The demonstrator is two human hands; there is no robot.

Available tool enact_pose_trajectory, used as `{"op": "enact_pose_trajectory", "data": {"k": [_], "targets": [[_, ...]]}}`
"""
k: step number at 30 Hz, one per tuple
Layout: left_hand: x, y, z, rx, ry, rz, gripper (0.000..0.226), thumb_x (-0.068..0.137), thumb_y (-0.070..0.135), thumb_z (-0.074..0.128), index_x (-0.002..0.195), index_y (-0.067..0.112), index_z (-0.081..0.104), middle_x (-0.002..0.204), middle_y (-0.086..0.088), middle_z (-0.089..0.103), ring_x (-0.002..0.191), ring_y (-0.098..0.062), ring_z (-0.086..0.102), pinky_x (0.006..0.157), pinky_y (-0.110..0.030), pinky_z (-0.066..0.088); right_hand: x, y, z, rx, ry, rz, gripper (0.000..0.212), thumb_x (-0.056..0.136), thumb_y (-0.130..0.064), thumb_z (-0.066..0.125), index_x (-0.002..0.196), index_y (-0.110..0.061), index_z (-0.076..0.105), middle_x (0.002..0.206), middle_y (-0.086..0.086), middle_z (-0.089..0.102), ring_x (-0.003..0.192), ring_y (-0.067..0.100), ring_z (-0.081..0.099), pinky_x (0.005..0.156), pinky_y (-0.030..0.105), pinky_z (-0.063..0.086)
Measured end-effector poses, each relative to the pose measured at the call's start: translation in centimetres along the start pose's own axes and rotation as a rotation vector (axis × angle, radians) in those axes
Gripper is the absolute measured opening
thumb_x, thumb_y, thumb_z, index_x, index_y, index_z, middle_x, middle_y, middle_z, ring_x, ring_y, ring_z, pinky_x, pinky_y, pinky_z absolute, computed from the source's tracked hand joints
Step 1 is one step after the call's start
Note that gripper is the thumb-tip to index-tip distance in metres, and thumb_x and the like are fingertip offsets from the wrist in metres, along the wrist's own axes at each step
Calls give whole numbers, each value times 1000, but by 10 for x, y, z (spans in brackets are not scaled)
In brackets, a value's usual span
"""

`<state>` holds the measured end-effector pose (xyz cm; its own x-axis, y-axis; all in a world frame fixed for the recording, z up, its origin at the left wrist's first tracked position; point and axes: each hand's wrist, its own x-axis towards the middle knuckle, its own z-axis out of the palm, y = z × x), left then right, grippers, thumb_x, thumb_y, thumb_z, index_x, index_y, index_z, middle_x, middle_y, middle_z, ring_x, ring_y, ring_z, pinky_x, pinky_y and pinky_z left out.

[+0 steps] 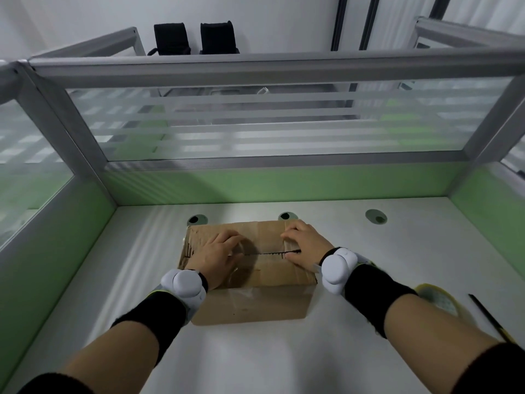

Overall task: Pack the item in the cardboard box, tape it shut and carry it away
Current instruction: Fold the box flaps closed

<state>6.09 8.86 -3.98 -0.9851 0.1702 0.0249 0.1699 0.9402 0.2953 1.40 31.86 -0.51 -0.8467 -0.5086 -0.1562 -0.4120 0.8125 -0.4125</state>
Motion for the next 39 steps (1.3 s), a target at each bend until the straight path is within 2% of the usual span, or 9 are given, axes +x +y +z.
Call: {"op": "enact_pose_trajectory", "data": {"k": [3,9,12,14,16,19,27,39], "targets": [[-2,4,0,17,36,0,42,91,42,44,130,26,42,135,7,41,120,-18,43,95,-31,38,9,-5,-8,-6,8,27,43,87,-19,54,129,-12,50,139,5,38,128,24,35,106,31,36],[-9,15,4,-38,57,56,46,89,48,45,131,30,39,138,9,40,121,-18,43,96,-33,38,22,-10,-18,-21,-76,50,56,85,-22,59,137,-12,41,146,8,33,135,26,32,110,30,28],[-19,21,6,-38,4,115,63,80,68,36,135,41,24,144,13,32,127,-16,38,102,-36,34,25,-11,-19,-36,-98,50,58,85,-24,60,138,-11,40,146,9,35,135,26,33,110,29,28],[-26,24,10,-1,-57,162,79,72,78,34,139,45,10,150,14,23,134,-14,27,110,-35,20,26,-11,-19,-40,-98,56,58,85,-25,61,137,-10,41,145,10,37,134,26,34,109,29,28],[-29,25,13,86,-79,203,86,72,77,36,143,40,3,153,14,14,140,-12,15,112,-30,4,26,-12,-19,-45,-97,59,59,85,-26,60,138,-10,40,145,11,38,134,27,34,109,30,28],[-30,25,13,154,-64,217,82,81,67,39,145,34,1,156,12,9,143,-12,10,112,-25,-4,27,-12,-19,-64,-115,60,62,85,-29,60,140,-12,38,146,10,35,135,29,31,110,32,28],[-28,28,12,185,-91,225,76,85,65,32,147,30,3,157,9,9,144,-13,10,112,-24,-7,26,-12,-22,-96,-137,52,62,85,-30,61,141,-14,37,147,9,34,136,28,30,110,33,28],[-24,28,12,168,-116,206,77,85,66,34,146,30,2,156,9,12,143,-14,13,112,-24,-5,25,-17,-24,-108,-155,53,65,87,-30,59,143,-13,33,150,7,30,138,28,28,112,33,27]]}}
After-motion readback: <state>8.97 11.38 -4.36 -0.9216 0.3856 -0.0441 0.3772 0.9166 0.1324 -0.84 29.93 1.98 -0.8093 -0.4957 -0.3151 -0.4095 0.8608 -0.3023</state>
